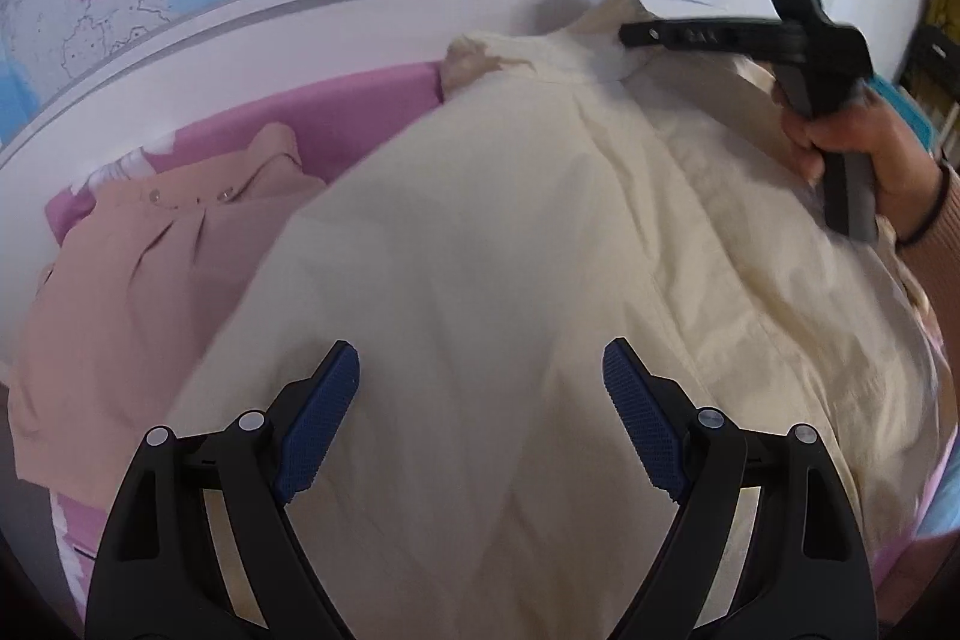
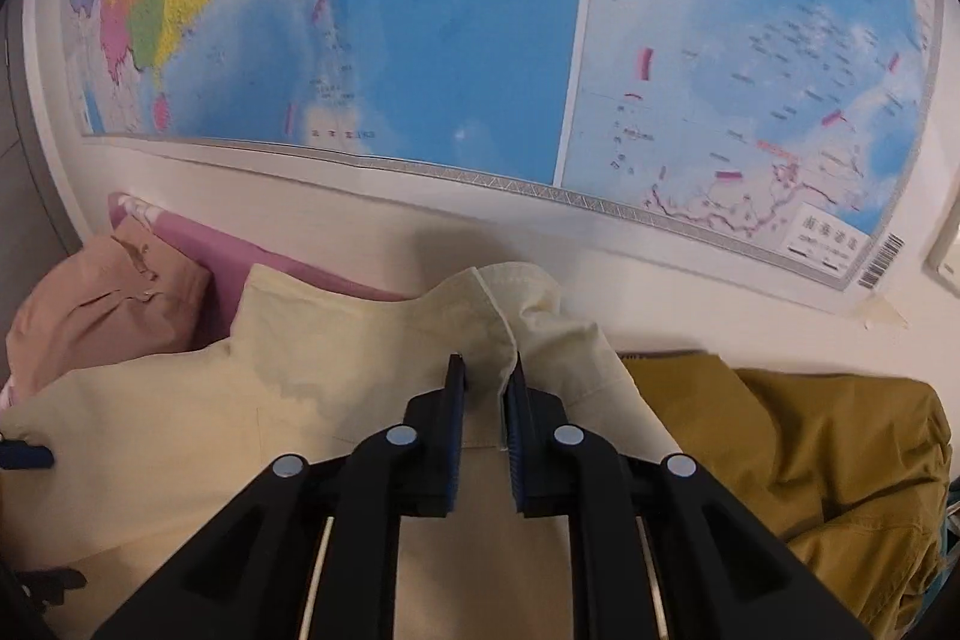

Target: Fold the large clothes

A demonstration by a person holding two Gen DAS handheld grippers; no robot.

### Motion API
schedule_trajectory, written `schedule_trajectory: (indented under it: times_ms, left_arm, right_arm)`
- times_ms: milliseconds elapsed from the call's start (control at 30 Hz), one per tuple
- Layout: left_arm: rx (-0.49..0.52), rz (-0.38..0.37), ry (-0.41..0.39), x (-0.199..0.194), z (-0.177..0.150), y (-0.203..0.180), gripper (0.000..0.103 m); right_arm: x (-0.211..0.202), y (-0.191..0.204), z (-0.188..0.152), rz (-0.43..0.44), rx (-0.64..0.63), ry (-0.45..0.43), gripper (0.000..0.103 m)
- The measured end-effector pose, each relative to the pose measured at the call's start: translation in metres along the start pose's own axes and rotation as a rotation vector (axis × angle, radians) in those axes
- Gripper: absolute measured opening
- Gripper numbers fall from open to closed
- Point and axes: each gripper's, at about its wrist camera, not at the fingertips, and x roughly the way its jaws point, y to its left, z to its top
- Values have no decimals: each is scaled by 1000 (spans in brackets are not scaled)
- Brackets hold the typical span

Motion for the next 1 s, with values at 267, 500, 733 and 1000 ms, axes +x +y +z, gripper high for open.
schedule_trajectory:
  times_ms: [267,500,733,1000]
  left_arm:
    - [5,-76,-52,-60,-53,-3,84]
    - [11,-154,-158,-130,-138,-20,88]
    - [158,-172,-132,-155,-208,-64,88]
    - [147,-30,-57,-120,-233,-94,90]
  right_arm:
    - [-170,-32,-69,139,-39,-120,73]
    - [-288,-61,-252,49,-18,-40,75]
    - [-303,-48,-372,-21,47,73,78]
    - [-262,-26,-392,-185,17,28,76]
